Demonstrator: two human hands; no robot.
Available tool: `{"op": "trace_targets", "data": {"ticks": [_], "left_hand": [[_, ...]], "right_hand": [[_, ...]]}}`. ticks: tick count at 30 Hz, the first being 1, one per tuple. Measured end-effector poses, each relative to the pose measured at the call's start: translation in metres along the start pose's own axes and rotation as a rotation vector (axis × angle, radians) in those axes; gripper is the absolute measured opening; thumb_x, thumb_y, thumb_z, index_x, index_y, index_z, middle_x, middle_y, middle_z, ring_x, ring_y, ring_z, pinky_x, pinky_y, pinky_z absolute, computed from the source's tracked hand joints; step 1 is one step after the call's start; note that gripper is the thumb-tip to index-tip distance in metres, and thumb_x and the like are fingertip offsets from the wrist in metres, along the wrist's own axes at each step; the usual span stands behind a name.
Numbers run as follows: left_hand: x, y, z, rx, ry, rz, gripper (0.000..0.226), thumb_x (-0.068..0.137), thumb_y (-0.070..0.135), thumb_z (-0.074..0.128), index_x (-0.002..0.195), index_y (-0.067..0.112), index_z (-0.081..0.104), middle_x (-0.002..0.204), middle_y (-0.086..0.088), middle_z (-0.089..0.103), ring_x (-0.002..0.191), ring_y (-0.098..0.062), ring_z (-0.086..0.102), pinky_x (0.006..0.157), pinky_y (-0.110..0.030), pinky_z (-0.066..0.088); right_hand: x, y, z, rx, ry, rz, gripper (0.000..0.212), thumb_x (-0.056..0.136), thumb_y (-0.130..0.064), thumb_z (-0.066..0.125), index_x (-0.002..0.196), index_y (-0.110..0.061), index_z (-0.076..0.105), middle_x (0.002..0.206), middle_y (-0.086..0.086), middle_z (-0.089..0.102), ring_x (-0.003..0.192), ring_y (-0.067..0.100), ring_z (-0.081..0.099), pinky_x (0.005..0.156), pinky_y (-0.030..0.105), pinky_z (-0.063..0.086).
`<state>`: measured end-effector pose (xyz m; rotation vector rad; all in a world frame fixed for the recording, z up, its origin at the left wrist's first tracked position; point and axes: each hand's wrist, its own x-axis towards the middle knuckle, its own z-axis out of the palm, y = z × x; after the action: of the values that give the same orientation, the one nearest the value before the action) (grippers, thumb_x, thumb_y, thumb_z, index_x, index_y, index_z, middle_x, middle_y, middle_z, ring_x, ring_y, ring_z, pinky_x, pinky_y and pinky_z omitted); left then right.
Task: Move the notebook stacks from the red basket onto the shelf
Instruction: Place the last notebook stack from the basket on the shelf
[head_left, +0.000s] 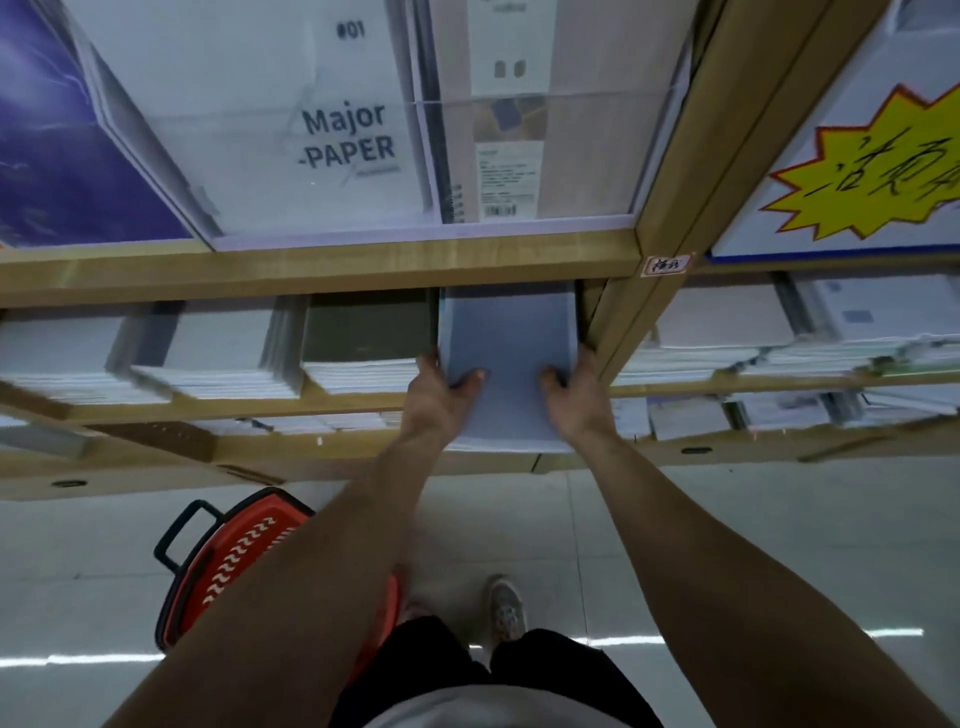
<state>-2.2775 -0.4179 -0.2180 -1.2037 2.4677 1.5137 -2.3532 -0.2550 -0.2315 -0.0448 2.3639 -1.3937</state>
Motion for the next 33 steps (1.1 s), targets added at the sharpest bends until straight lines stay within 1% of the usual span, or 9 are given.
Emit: {"op": "trace_targets", "data": {"ticks": [3, 7, 10, 13, 17, 20, 26, 30, 33], "left_hand": [[0.011, 0.005, 0.008, -0.004, -0.006, -0.013, 0.064, 0.088, 0.041, 0.071, 0.136, 0.014, 0.039, 0.127, -0.011, 0.06, 0.104, -0.03, 0.06, 0.078, -0.033, 0.046], [0.016, 0.01, 0.015, 0.0, 0.028, -0.008, 0.064, 0.088, 0.038, 0.072, 0.137, 0.012, 0.039, 0.13, -0.011, 0.06, 0.11, -0.033, 0.061, 0.077, -0.03, 0.043], [0.026, 0.017, 0.013, -0.017, 0.04, -0.017, 0.067, 0.087, 0.041, 0.073, 0.138, 0.013, 0.04, 0.13, -0.01, 0.061, 0.11, -0.032, 0.061, 0.078, -0.029, 0.045], [0.033, 0.026, 0.011, -0.039, 0.034, -0.011, 0.063, 0.09, 0.044, 0.068, 0.139, 0.014, 0.042, 0.131, -0.011, 0.06, 0.114, -0.033, 0.06, 0.082, -0.03, 0.045], [0.017, 0.016, 0.012, 0.081, 0.048, 0.008, 0.064, 0.088, 0.047, 0.066, 0.137, 0.015, 0.038, 0.128, -0.015, 0.057, 0.109, -0.036, 0.06, 0.086, -0.04, 0.051], [-0.003, -0.011, 0.012, 0.147, 0.029, -0.037, 0.056, 0.091, 0.041, 0.064, 0.133, 0.012, 0.041, 0.126, -0.014, 0.059, 0.107, -0.034, 0.061, 0.082, -0.037, 0.049], [-0.002, -0.014, 0.011, 0.046, 0.062, 0.061, 0.047, 0.094, 0.037, 0.065, 0.131, 0.012, 0.05, 0.117, -0.01, 0.065, 0.102, -0.029, 0.064, 0.072, -0.029, 0.045], [0.02, -0.004, 0.006, 0.095, 0.004, 0.115, 0.069, 0.082, 0.037, 0.079, 0.137, 0.013, 0.043, 0.126, -0.01, 0.059, 0.112, -0.028, 0.058, 0.088, -0.037, 0.051], [0.025, -0.015, 0.003, 0.362, -0.019, 0.177, 0.076, 0.083, 0.034, 0.078, 0.144, 0.013, 0.037, 0.133, -0.013, 0.054, 0.119, -0.031, 0.055, 0.098, -0.044, 0.05]], "right_hand": [[-0.006, 0.015, -0.004, -0.007, 0.004, 0.05, 0.05, 0.099, -0.024, 0.058, 0.144, -0.013, 0.04, 0.119, 0.003, 0.055, 0.101, 0.018, 0.051, 0.084, 0.028, 0.041], [-0.018, 0.039, -0.001, -0.058, 0.003, 0.177, 0.051, 0.09, -0.045, 0.06, 0.128, -0.014, 0.049, 0.118, 0.009, 0.065, 0.096, 0.028, 0.065, 0.083, 0.043, 0.057], [-0.013, 0.027, 0.005, -0.067, 0.092, 0.079, 0.044, 0.097, -0.031, 0.06, 0.132, -0.006, 0.049, 0.116, 0.011, 0.062, 0.097, 0.025, 0.062, 0.077, 0.032, 0.052], [-0.003, 0.01, 0.008, 0.002, 0.198, -0.003, 0.048, 0.098, -0.027, 0.061, 0.139, -0.008, 0.044, 0.125, 0.014, 0.06, 0.109, 0.031, 0.061, 0.089, 0.037, 0.054], [-0.012, 0.018, 0.014, -0.039, 0.178, -0.029, 0.057, 0.098, -0.027, 0.06, 0.148, -0.015, 0.035, 0.129, 0.016, 0.058, 0.111, 0.035, 0.061, 0.09, 0.043, 0.056], [-0.031, 0.03, 0.015, -0.131, 0.094, -0.031, 0.068, 0.1, -0.028, 0.056, 0.158, -0.025, 0.021, 0.134, 0.017, 0.049, 0.11, 0.034, 0.06, 0.092, 0.046, 0.055], [-0.024, 0.029, 0.026, -0.159, 0.113, -0.099, 0.051, 0.101, -0.028, 0.056, 0.15, -0.03, 0.041, 0.14, 0.014, 0.045, 0.116, 0.031, 0.059, 0.104, 0.044, 0.049], [0.003, 0.013, 0.029, -0.127, 0.137, -0.111, 0.049, 0.101, -0.023, 0.057, 0.148, -0.025, 0.044, 0.14, 0.012, 0.053, 0.12, 0.023, 0.056, 0.104, 0.031, 0.042], [0.006, 0.013, 0.03, -0.113, 0.168, -0.099, 0.049, 0.101, -0.027, 0.056, 0.149, -0.023, 0.044, 0.145, 0.012, 0.05, 0.127, 0.029, 0.053, 0.105, 0.033, 0.042]]}}
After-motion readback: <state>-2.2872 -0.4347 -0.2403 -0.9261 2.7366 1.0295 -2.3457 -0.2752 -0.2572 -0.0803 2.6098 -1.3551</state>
